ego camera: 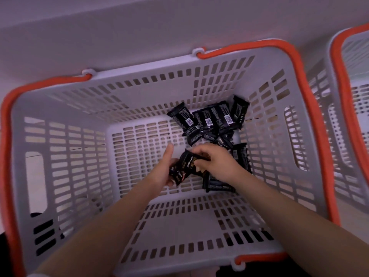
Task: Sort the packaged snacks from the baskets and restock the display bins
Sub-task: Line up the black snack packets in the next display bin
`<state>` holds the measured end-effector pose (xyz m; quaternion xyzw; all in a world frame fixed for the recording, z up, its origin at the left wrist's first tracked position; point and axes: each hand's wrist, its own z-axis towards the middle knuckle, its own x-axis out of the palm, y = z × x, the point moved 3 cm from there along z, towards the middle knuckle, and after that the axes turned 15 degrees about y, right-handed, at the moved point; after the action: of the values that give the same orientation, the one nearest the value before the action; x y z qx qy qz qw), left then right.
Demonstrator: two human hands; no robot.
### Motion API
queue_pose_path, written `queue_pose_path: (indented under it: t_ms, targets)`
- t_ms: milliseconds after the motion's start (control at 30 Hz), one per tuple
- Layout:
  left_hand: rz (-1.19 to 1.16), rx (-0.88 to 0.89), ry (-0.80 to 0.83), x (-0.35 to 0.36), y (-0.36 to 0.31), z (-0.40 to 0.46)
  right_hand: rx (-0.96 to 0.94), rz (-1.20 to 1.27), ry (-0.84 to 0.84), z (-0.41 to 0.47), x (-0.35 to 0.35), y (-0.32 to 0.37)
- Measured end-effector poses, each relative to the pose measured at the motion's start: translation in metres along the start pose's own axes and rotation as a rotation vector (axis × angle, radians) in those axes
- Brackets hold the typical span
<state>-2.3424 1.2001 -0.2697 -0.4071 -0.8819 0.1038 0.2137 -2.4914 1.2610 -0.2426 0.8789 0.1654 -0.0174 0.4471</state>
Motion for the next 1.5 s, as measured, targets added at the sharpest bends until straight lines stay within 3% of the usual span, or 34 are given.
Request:
queue_pose_path:
  t_ms: [67,233,367,467,533,600,800,933,1033,1100,1167,1233,1333,1400,1500]
  targets:
    - [0.207,0.006,-0.034,-0.002,-0.003,-0.004,-0.056,-0.104,0.017,0.004,0.002,-0.001]
    - [0.326,0.026,-0.091,-0.013,-0.001,-0.002,0.024,-0.263,-0.021,0.02,0.002,-0.009]
    - [0.492,-0.003,-0.328,-0.023,-0.002,-0.001,0.109,-0.839,0.03,0.023,-0.009,-0.025]
    - [0.443,0.047,-0.405,-0.03,-0.002,0.001,0.12,-1.119,0.105,0.017,-0.008,-0.037]
    - [0.356,0.126,-0.437,-0.032,-0.003,0.002,0.134,-1.159,0.128,0.017,-0.007,-0.041]
    - [0.266,0.164,-0.439,-0.032,-0.003,0.004,0.178,-0.946,0.146,0.02,-0.01,-0.041]
    - [-0.092,0.191,-0.398,-0.02,0.0,0.018,0.299,0.675,-0.157,0.014,-0.01,-0.033]
    - [-0.281,0.211,-0.361,-0.021,0.002,0.02,0.342,1.039,-0.147,0.01,-0.005,-0.033]
    - [-0.273,0.248,-0.368,-0.024,0.003,0.019,0.315,1.208,-0.175,0.01,-0.017,-0.033]
    - [-0.252,0.26,-0.349,-0.021,0.003,0.02,0.327,1.121,-0.116,0.01,-0.016,-0.032]
    - [-0.266,0.278,-0.29,-0.012,0.003,0.021,0.409,0.881,-0.035,0.01,-0.006,-0.035]
    - [-0.234,0.29,-0.238,-0.004,0.004,0.023,0.432,0.611,-0.01,0.01,0.005,-0.034]
    - [0.026,0.295,-0.273,-0.001,0.005,0.024,0.36,0.017,0.065,0.014,0.007,-0.03]
    - [0.15,0.264,-0.331,-0.005,0.005,0.024,0.358,-0.384,0.191,0.014,0.007,-0.032]
    - [0.135,0.222,-0.372,-0.012,0.004,0.019,0.395,-0.678,0.431,0.005,0.01,-0.049]
